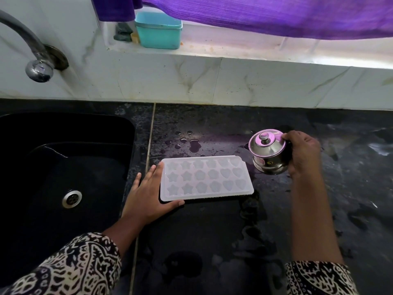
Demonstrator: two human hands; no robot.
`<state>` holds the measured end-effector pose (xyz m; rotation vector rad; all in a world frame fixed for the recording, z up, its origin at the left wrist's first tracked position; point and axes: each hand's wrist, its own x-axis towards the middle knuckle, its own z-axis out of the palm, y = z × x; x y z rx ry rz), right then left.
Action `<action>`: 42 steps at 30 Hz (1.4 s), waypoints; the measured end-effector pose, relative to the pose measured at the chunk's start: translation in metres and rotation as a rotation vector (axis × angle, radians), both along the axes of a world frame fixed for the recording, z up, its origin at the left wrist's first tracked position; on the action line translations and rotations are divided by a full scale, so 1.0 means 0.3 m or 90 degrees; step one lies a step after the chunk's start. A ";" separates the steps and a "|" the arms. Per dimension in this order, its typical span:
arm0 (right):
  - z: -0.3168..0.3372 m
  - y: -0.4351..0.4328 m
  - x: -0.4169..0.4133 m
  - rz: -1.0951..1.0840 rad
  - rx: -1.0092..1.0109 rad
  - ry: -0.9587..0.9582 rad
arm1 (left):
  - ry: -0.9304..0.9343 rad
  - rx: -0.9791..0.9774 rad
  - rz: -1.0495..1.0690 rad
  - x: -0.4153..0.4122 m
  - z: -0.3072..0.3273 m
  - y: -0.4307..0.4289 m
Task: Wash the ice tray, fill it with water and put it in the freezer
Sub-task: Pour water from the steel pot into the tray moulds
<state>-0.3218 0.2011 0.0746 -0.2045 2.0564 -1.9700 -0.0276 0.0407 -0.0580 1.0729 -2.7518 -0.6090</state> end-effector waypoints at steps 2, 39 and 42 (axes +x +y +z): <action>0.000 0.002 0.000 0.005 0.011 0.005 | -0.001 0.000 0.000 0.000 0.000 -0.001; -0.013 0.011 -0.026 0.004 0.058 0.005 | 0.000 0.000 0.002 0.000 0.010 0.005; -0.012 0.012 -0.025 0.006 0.058 0.008 | -0.002 0.000 0.002 -0.001 0.010 0.005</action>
